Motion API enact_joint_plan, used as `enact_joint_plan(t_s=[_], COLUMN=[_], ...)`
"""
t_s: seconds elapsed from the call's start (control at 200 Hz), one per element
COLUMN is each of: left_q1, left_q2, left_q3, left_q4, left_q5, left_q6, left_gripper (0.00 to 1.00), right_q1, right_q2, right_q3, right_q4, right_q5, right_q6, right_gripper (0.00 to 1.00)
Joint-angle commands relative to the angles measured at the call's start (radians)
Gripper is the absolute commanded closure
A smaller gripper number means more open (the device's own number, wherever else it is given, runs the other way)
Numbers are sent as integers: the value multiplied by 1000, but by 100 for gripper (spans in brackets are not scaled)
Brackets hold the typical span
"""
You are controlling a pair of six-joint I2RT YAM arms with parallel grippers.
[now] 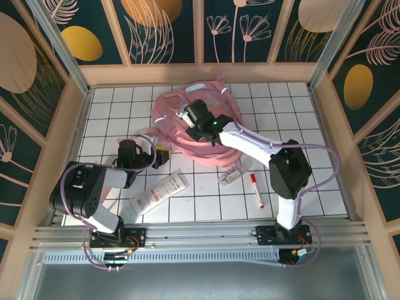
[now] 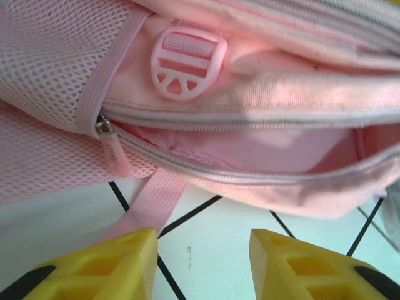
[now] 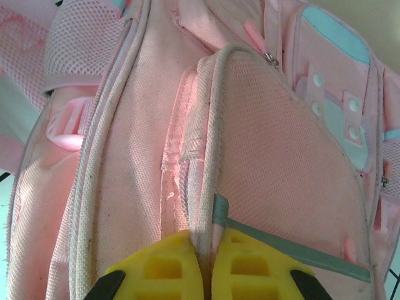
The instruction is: Pack books, pencil case, and school supplies into a backpack
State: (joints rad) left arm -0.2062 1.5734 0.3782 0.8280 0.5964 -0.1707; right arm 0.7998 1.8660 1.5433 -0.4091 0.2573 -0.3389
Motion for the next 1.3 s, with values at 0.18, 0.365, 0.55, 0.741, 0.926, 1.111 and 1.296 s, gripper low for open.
enact_joint_plan(t_s=[0.18,0.365,0.55,0.741,0.926,1.111,1.296], left_q1=[-119,-143,-160,-171,-193,-197,-197], left_q2=[90,199,310,376,328,355,399], left_q3=[-10,-94,-130,-123,-60,-28,-41], left_q4=[506,720,802,881,734,695,717], left_q5=[-71,-199,-192,-188,-98,-205,-295], left_q6=[-174,-187,-124,-51,57,50,41], left_gripper=[49,50,50,48,51,51,48], right_q1=[-80,-121,-125,-138,-137,-129,-131], right_q2=[-91,-107,-169,-187,-193,-192,-209], right_q3=[75,52,-28,-41,-63,-58,-72], right_q4=[-9,-14,50,59,78,82,100], right_q5=[-153,-234,-290,-326,-356,-357,-342], right_q6=[-29,-39,-141,-140,-120,-114,-117], right_gripper=[100,100,100,100,100,100,100])
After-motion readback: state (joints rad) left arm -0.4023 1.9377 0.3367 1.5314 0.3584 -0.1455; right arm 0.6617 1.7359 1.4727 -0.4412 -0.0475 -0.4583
